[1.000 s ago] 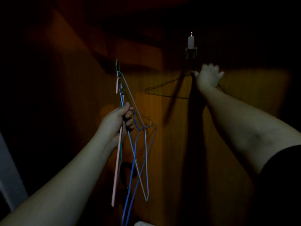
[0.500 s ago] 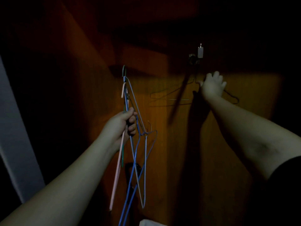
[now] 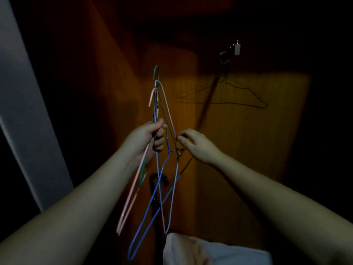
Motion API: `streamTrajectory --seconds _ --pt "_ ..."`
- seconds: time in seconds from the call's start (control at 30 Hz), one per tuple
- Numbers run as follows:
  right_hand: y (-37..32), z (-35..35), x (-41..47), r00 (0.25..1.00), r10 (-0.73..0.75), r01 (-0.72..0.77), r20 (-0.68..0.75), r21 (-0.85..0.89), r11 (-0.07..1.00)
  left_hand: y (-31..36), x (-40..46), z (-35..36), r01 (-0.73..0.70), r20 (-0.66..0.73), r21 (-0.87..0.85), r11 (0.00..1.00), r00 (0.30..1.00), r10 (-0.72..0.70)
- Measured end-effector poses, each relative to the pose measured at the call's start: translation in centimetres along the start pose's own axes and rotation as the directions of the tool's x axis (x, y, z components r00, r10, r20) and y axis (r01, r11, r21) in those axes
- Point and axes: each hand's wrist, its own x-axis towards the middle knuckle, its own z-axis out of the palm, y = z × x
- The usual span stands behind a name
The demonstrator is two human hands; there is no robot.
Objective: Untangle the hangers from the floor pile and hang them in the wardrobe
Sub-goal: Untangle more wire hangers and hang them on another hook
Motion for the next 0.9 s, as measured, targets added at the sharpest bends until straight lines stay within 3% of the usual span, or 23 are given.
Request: streamTrajectory --seconds 0.07,0.23,0.33,0.43,0.63,0.9 --pt "-0.9 1.2 -1.4 1.000 -0.003 0.003 -0.001 -0.019 1.000 0.0 -0.7 0.0 0.015 0.019 -0.017 1.000 1.000 -0.014" --pt "-2.7 2.4 -3.9 0.972 -0.015 -0.029 -0.234 -0.183 0.983 -0.5 -1.8 0.2 0.021 0.024 -0.070 0.997 1.000 -0.019" --pt "-3.8 2.6 -4.8 0.992 -0.025 -0.006 -0.122 -0.244 0.970 -0.7 -2.1 0.4 0.001 0.039 -0.098 0.995 0.999 0.003" --pt "-4.2 2.7 -5.4 0.993 0.002 -0.034 -0.116 -0.270 0.962 -0.9 -2.5 0.7 -0.022 0.034 -0.059 0.998 0.999 0.024" --pt "-3.3 3.0 -6.6 0.985 0.058 -0.081 -0.164 -0.137 0.987 -1.8 -2.7 0.3 0.007 -0.111 0.062 0.998 0.994 0.000" --pt "-0.9 0.6 -8.0 0.961 0.122 -0.118 -0.249 0.029 0.993 -2.5 -1.6 -1.6 0.043 -0.182 -0.032 0.999 0.982 -0.048"
